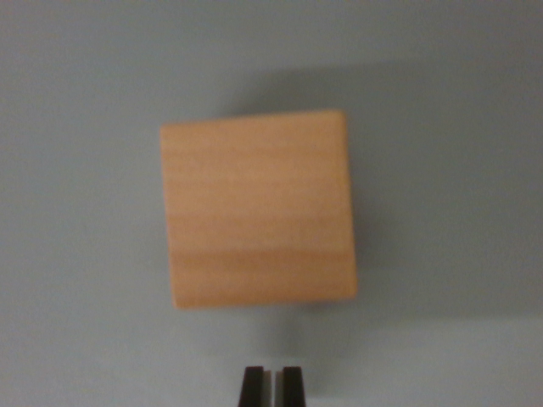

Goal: Push wooden cube

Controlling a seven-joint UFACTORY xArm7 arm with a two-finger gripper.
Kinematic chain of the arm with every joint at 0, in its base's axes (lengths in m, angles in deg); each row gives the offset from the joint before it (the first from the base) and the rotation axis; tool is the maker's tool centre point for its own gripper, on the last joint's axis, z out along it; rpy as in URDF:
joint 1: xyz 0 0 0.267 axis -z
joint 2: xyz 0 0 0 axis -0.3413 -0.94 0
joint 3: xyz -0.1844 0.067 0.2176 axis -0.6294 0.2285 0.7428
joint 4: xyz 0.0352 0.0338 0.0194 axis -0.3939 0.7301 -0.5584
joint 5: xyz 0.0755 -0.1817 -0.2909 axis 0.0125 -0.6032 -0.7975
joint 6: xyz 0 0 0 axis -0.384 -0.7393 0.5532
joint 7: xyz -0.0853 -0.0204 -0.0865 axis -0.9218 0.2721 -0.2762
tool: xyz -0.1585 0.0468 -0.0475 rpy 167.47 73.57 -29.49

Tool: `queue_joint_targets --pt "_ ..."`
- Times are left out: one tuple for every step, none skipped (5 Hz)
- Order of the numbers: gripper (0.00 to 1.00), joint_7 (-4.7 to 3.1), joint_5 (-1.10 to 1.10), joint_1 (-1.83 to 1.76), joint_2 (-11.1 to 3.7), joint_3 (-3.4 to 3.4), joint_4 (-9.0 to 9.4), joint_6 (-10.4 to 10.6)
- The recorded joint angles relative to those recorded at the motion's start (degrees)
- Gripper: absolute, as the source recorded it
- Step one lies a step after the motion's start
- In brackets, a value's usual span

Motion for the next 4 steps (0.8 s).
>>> queue_joint_targets --pt "1.0 0.0 0.0 0.0 0.0 0.0 0.0 0.0" --pt "1.0 0.23 0.07 -0.07 -1.6 0.14 -2.48 -0.87" --pt "1.0 0.23 0.07 -0.07 -1.6 0.14 -2.48 -0.87" --pt "1.0 0.47 0.15 -0.15 -3.32 0.3 -5.12 -1.8"
